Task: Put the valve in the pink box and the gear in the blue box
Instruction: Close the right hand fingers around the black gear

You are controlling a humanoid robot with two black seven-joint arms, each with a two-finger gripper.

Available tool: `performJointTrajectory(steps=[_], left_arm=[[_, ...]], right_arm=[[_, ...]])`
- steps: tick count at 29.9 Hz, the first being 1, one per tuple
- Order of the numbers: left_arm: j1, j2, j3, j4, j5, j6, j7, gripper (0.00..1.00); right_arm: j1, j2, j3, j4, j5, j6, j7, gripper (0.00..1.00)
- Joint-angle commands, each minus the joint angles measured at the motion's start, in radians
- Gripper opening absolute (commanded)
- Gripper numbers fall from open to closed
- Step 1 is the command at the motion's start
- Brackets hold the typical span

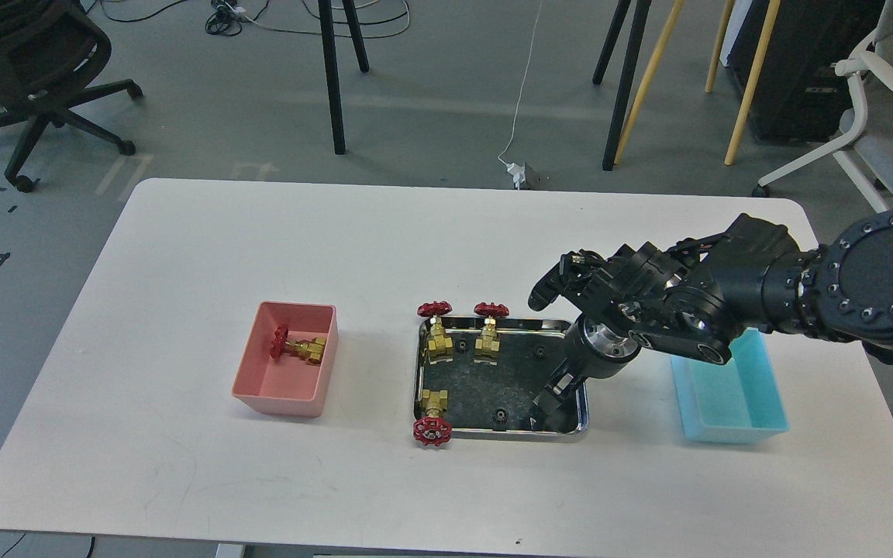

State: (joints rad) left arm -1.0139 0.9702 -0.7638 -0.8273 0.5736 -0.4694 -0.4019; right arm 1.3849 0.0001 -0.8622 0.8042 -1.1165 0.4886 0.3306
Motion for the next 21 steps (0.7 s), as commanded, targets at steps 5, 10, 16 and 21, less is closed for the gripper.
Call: performJointTrajectory(steps=[5,10,16,21], left_arm=[[0.000,0.001,-0.012,0.008,-0.001,-0.003,0.001,0.94],[0.000,0.001,-0.012,0.010,0.000,-0.002,0.001,0.94],[0.000,-0.002,-0.012,0.017,0.000,-0.002,0.003,0.94],[0.000,-0.002,-0.012,0.023,0.000,-0.002,0.006,0.94]], right_arm=[[0.003,0.000,0.000,0.000,0.006,0.000,-0.001,0.78],[0.003,0.000,0.003,0.000,0.009,0.000,0.001,0.78],[0.005,0.000,0.031,0.006,0.014,0.000,0.027,0.78],[0.002,0.000,0.080,0.010,0.017,0.000,0.048,0.78]])
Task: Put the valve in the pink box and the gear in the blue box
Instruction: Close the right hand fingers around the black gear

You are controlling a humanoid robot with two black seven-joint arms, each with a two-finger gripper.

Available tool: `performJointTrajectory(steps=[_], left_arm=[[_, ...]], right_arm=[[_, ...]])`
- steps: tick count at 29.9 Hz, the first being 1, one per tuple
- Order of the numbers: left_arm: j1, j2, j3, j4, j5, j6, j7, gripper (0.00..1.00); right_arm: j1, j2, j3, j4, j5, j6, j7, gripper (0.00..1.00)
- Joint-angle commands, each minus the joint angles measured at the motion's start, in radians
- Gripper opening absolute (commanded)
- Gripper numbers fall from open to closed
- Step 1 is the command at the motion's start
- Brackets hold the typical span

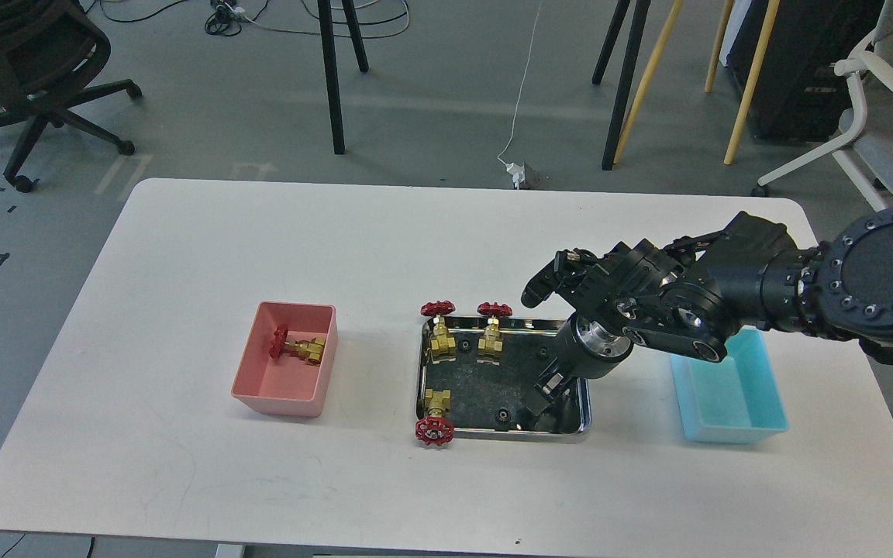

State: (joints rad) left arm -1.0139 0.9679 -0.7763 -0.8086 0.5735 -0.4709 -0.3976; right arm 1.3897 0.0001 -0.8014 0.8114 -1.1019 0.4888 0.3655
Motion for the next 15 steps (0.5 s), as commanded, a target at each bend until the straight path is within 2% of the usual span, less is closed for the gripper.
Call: performJointTrajectory(steps=[1,15], left_arm=[[0.000,0.000,0.000,0.006,0.000,0.000,0.003,0.94],[-0.002,-0.001,-0.001,0.006,0.000,0.002,0.005,0.94]], right_arm=[[-0.003,0.000,0.019,0.005,0.002,0.000,0.018,0.78],[-0.012,0.000,-0.007,0.015,-0.041,0.000,0.020,0.78]])
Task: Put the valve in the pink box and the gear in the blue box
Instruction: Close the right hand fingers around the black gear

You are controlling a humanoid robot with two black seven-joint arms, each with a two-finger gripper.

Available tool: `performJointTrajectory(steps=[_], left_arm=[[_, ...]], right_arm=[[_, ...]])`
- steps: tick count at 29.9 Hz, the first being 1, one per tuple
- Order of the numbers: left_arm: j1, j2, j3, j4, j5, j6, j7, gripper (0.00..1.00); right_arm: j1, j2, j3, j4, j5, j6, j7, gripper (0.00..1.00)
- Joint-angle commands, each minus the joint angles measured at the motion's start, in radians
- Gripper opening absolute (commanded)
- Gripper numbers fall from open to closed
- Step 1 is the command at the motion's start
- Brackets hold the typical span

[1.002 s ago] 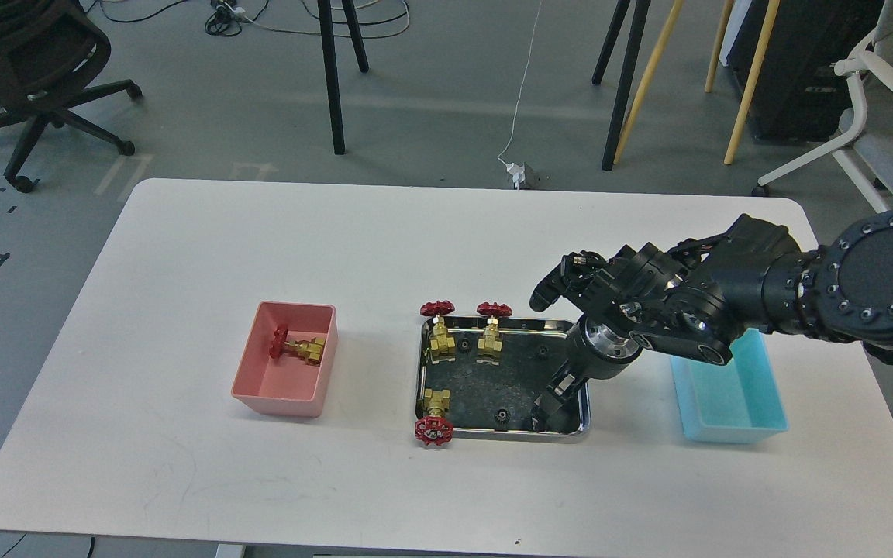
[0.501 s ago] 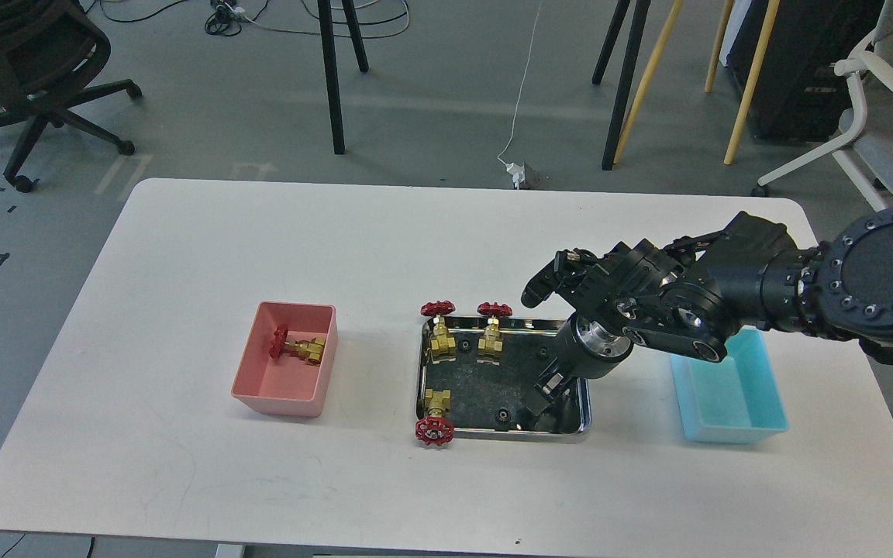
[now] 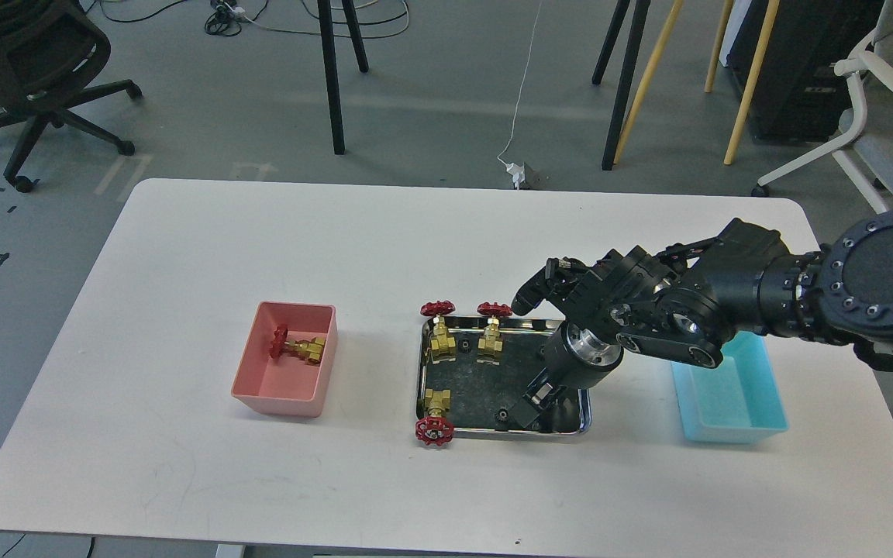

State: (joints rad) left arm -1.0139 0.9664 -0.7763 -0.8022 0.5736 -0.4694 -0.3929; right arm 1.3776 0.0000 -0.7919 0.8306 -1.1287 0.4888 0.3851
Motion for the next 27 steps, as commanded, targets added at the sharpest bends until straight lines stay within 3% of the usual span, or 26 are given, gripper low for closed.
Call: performJointTrajectory(steps=[1,9,16,27], left_arm=[[-0.002,0.000,-0.001,0.000,0.000,0.000,-0.001,0.94],[-0.014,-0.002,0.002,0.006,0.000,0.000,-0.003,0.94],[-0.014,-0.002,0.000,0.011,0.000,0.000,-0.004,0.94],[-0.015,0.000,-0.001,0.011,-0.001,-0.002,-0.008,0.94]], right_arm=[[-0.002,0.000,-0.024,-0.004,-0.017,0.000,0.000,0.78],[-0.008,0.000,-0.035,-0.008,-0.019,0.000,-0.005,0.78],[-0.009,0.000,-0.035,-0.011,-0.036,0.000,-0.011,0.69],[-0.014,0.000,-0.035,-0.024,-0.065,0.000,-0.012,0.68]])
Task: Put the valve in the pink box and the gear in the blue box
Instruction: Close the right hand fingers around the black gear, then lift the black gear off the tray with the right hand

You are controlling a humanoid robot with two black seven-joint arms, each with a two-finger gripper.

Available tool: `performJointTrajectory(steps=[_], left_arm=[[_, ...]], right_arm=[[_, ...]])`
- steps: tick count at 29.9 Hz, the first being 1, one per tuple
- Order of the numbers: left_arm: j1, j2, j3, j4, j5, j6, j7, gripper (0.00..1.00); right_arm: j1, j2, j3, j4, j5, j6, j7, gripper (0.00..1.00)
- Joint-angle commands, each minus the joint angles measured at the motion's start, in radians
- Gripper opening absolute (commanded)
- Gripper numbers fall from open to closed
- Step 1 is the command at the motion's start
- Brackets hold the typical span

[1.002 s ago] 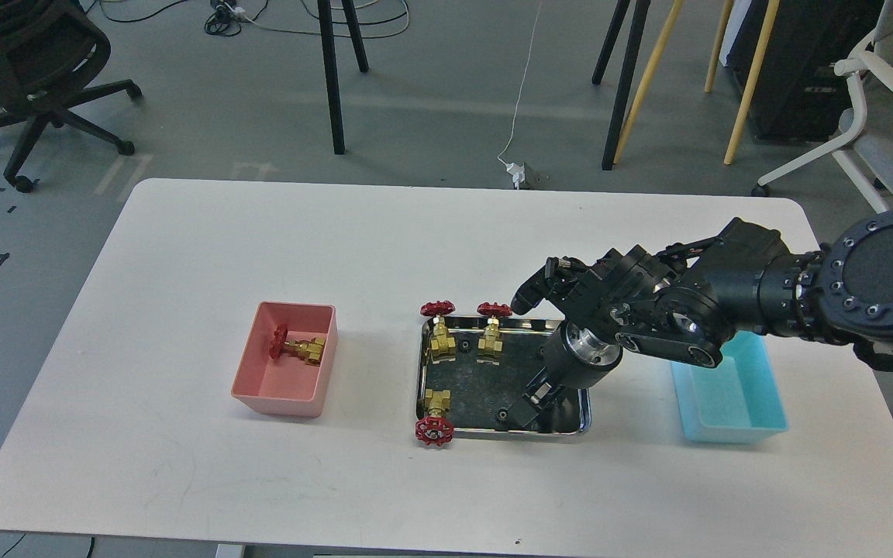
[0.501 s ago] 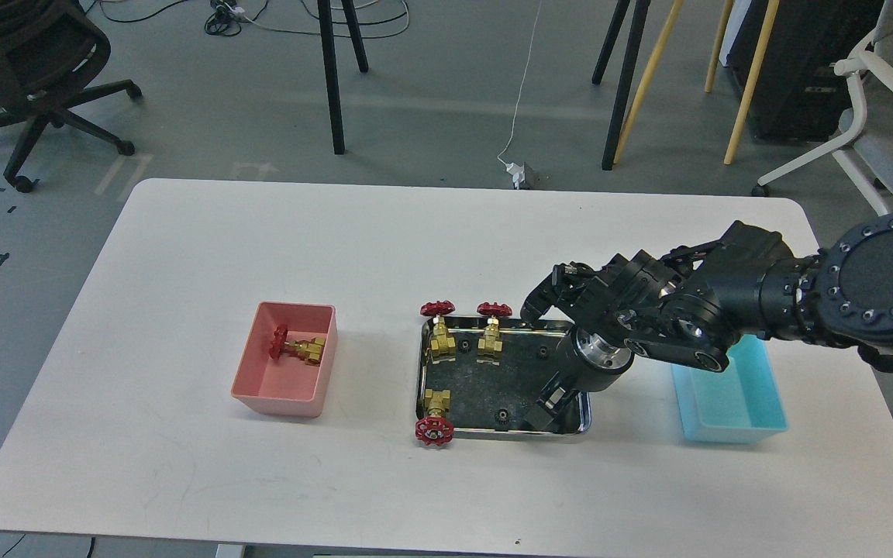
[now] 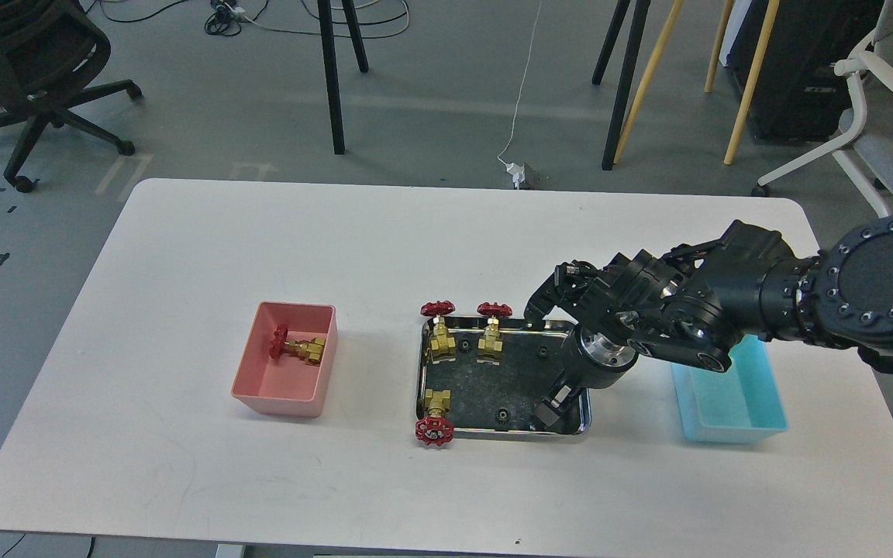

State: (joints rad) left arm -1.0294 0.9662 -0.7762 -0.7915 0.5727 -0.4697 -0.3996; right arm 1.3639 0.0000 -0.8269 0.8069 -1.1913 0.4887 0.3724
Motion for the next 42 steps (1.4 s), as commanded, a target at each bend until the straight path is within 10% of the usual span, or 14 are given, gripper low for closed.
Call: performJointTrajectory(steps=[1,21,42], left_arm=[[0.000,0.000,-0.002,0.000,-0.001,0.000,-0.001,0.94],[-0.003,0.002,-0.002,0.001,0.001,0.000,-0.001,0.94],[-0.012,0.003,-0.002,0.001,0.001,0.000,-0.001,0.94]], right_arm=[[-0.002,0.000,-0.001,0.000,-0.004,0.000,0.000,0.68],[-0.005,0.000,0.003,0.003,-0.014,0.000,0.005,0.46],[-0.017,0.000,0.009,-0.003,-0.016,-0.048,0.002,0.47]])
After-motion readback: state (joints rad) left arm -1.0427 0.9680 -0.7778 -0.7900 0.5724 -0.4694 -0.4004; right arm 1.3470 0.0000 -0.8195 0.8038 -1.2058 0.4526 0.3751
